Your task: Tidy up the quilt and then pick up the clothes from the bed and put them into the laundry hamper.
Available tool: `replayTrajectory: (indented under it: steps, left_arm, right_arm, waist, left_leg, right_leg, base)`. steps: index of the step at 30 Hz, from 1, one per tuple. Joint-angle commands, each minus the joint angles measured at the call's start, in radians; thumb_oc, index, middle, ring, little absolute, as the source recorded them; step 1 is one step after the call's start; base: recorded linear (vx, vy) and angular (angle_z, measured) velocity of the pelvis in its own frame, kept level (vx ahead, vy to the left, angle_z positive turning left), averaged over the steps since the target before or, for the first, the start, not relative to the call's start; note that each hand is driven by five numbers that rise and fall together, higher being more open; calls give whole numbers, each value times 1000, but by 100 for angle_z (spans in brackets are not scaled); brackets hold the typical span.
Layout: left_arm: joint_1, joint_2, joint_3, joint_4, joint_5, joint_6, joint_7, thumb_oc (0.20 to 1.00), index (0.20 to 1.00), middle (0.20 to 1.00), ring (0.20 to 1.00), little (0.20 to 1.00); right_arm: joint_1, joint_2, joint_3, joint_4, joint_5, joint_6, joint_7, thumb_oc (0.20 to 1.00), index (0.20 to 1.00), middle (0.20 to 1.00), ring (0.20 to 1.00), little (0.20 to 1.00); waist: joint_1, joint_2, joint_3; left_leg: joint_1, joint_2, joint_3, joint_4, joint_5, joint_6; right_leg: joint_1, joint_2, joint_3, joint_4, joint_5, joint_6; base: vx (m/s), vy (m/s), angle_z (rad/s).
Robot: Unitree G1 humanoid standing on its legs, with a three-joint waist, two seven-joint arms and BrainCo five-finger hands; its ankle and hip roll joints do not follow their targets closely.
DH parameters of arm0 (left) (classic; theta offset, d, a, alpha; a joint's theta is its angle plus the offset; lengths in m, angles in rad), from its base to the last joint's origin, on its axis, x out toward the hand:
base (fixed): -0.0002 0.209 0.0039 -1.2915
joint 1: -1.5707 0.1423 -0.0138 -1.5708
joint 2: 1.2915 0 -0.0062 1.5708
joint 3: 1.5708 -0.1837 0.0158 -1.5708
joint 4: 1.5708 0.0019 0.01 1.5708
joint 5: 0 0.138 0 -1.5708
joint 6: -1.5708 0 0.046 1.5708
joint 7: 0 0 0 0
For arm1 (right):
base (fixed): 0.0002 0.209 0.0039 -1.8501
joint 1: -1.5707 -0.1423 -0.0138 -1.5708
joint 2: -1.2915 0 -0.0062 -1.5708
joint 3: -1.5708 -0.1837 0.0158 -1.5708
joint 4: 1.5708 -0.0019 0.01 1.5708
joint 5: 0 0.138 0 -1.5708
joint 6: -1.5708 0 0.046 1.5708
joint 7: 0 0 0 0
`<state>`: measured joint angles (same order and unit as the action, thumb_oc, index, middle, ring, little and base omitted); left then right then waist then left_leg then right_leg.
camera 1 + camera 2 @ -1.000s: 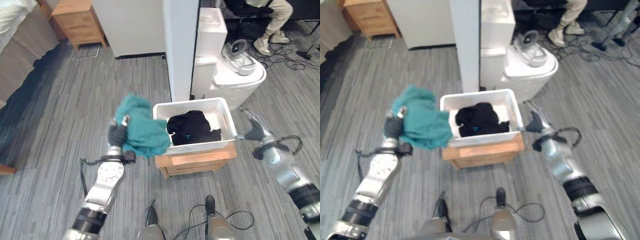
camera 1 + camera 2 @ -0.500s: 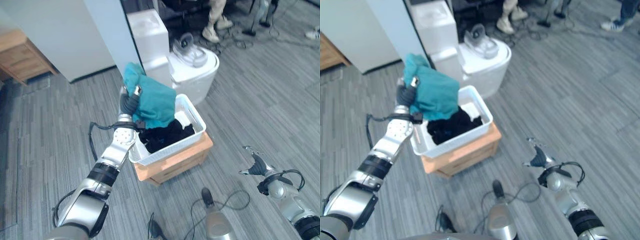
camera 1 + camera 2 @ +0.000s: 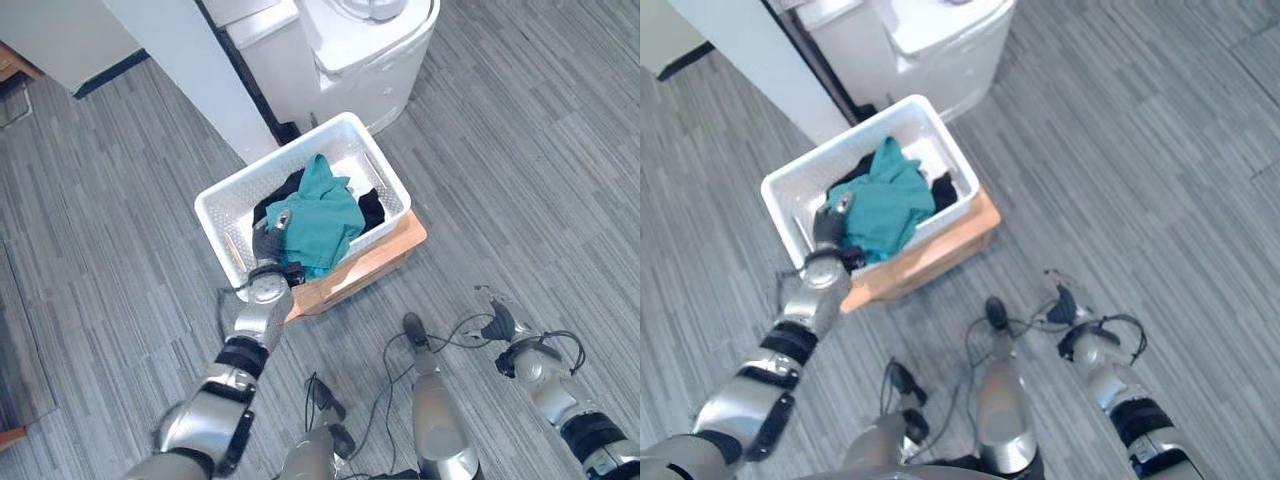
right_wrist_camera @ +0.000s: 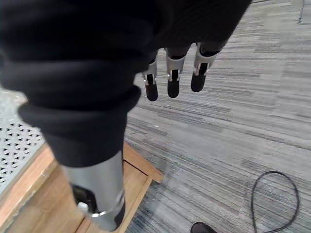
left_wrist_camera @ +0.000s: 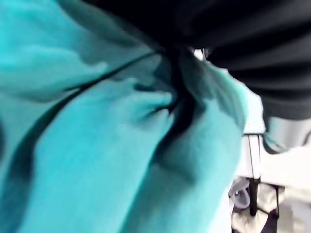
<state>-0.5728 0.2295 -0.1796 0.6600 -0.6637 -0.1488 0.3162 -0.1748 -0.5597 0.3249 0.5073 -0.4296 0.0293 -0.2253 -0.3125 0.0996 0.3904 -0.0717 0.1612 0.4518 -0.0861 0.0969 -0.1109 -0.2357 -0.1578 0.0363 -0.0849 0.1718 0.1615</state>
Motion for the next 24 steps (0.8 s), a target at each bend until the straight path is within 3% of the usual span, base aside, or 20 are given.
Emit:
replayTrajectory:
  steps: [1, 2, 4, 6, 10, 15, 19, 24]
  left_arm:
    - [-48, 53, 27, -25, -120, -105, -23, 1000, 1000, 1000, 1000, 1000]
    - [6, 61, 87, -107, -190, -144, -23, 1000, 1000, 1000, 1000, 1000]
    - [24, 68, 116, -136, -198, -159, -19, 1000, 1000, 1000, 1000, 1000]
    - [101, 99, 203, -165, -168, -191, -4, 1000, 1000, 1000, 1000, 1000]
    - [195, 140, 258, -164, -114, -197, 11, 1000, 1000, 1000, 1000, 1000]
    - [383, 175, 289, -40, 5, -124, -32, 1000, 1000, 1000, 1000, 1000]
    - [568, 92, 302, 131, 61, -58, -80, 1000, 1000, 1000, 1000, 1000]
    - [621, 62, 299, 329, 141, -9, -111, 1000, 1000, 1000, 1000, 1000]
  right_arm:
    - [2, -4, 3, -16, 28, -10, -22, 1000, 1000, 1000, 1000, 1000]
    - [59, -14, -17, -4, 34, -14, 7, 1000, 1000, 1000, 1000, 1000]
    - [83, -10, -19, 3, 36, -18, 20, 1000, 1000, 1000, 1000, 1000]
    - [135, 15, -20, 62, 38, -34, 48, 1000, 1000, 1000, 1000, 1000]
    - [182, 44, -38, 100, 57, -49, 59, 1000, 1000, 1000, 1000, 1000]
    - [187, 79, -63, 200, 86, -53, 64, 1000, 1000, 1000, 1000, 1000]
    - [171, 98, -73, 238, 78, -56, 59, 1000, 1000, 1000, 1000, 1000]
    - [149, 123, -71, 292, 92, -61, 50, 1000, 1000, 1000, 1000, 1000]
  waist:
    - [7, -21, -50]
    - [24, -22, -84]
    - [33, -25, -98]
    - [62, -36, -133]
    - [87, -47, -165]
    - [127, -59, -197]
    - [157, -69, -203]
    - [178, -75, -198]
  left_leg:
    - [69, 42, -41, -1, -26, -81]
    - [113, 45, -54, -1, -36, -82]
    - [128, 47, -60, -1, -41, -83]
    - [176, 51, -78, -1, -52, -84]
    - [209, 56, -93, -1, -53, -84]
    - [240, 59, -111, -1, -57, -78]
    - [255, 56, -118, -1, -63, -68]
    - [253, 49, -126, -1, -66, -61]
  right_leg:
    - [19, -11, -18, 20, -75, 58]
    - [73, -12, -35, 21, -95, 51]
    - [95, -11, -42, 22, -103, 48]
    - [159, -7, -58, 23, -125, 41]
    - [203, -1, -72, 29, -136, 35]
    - [254, 1, -98, 34, -149, 32]
    - [276, -2, -105, 32, -152, 29]
    - [283, -9, -108, 29, -149, 32]
  base:
    - [127, -51, -8]
    - [86, -52, -5]
    - [101, -53, 15]
    - [113, -66, 30]
    - [61, -41, 21]
    - [14, -4, 22]
    - [-10, 13, 4]
    - [-33, 40, 4]
